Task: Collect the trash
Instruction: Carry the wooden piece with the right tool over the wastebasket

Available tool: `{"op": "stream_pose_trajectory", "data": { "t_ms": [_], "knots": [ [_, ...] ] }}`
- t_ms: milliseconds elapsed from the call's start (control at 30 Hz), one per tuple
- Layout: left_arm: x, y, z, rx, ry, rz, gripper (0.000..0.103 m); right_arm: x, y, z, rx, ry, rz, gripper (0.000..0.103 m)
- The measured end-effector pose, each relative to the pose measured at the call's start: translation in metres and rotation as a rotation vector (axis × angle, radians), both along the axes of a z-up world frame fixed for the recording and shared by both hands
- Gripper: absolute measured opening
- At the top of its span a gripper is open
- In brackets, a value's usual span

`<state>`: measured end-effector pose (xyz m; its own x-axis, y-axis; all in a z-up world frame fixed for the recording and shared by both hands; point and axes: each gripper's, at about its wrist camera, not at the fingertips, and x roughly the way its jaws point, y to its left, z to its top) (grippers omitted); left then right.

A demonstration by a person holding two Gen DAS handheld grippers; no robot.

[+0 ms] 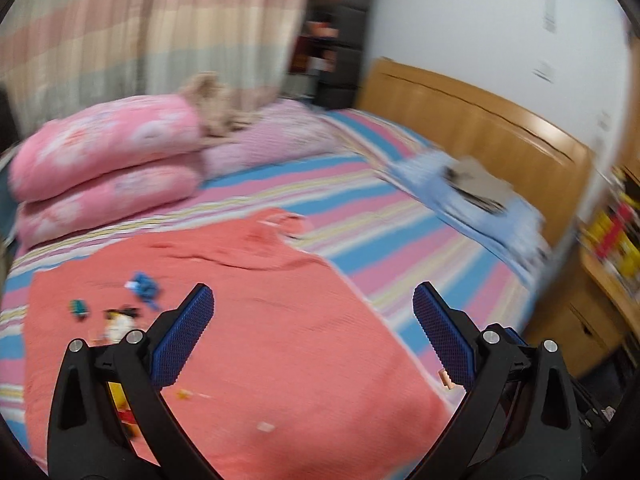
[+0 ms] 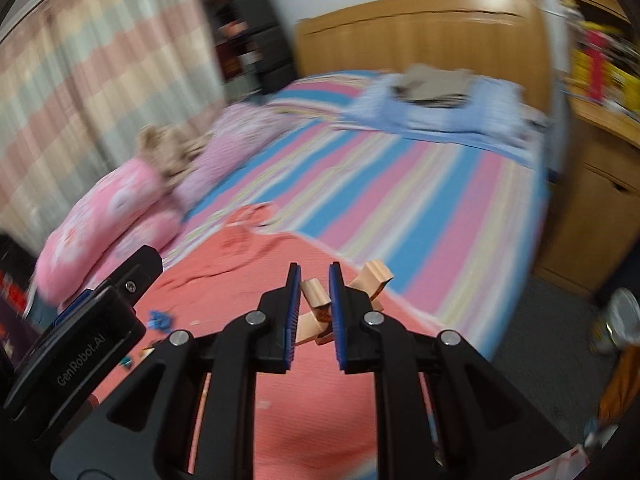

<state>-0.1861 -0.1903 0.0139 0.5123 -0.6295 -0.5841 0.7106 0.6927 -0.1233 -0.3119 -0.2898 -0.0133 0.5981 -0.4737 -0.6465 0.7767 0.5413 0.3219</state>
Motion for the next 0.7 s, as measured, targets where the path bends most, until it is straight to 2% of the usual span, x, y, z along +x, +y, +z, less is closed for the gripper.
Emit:
{"op": "stream_pose_trajectory", "data": {
  "t_ms": [167,367,567,700],
  "knots": [
    [-0.077,-0.049,-0.025,0.05,0.011,-0.201,0.098,-0.088,-0.016,-0.025,0.037,0.026,-0.181,0.014],
    [-0.15,-0.082,-0.065,0.123,-0.011,-0.36,0.098,-0.168,-0.026,-0.075,0.127,0.053,-0.347,0.014],
    [-0.192,-0.099,-0.111,0.225,-0.047,-0.442,0.098,-0.203,-0.03,-0.143,0.236,0.084,-0.451,0.014],
    [-0.203,-0.104,-0.14,0.289,-0.071,-0.458,0.098,-0.212,-0.033,-0.193,0.312,0.094,-0.484,0.014]
  ]
}}
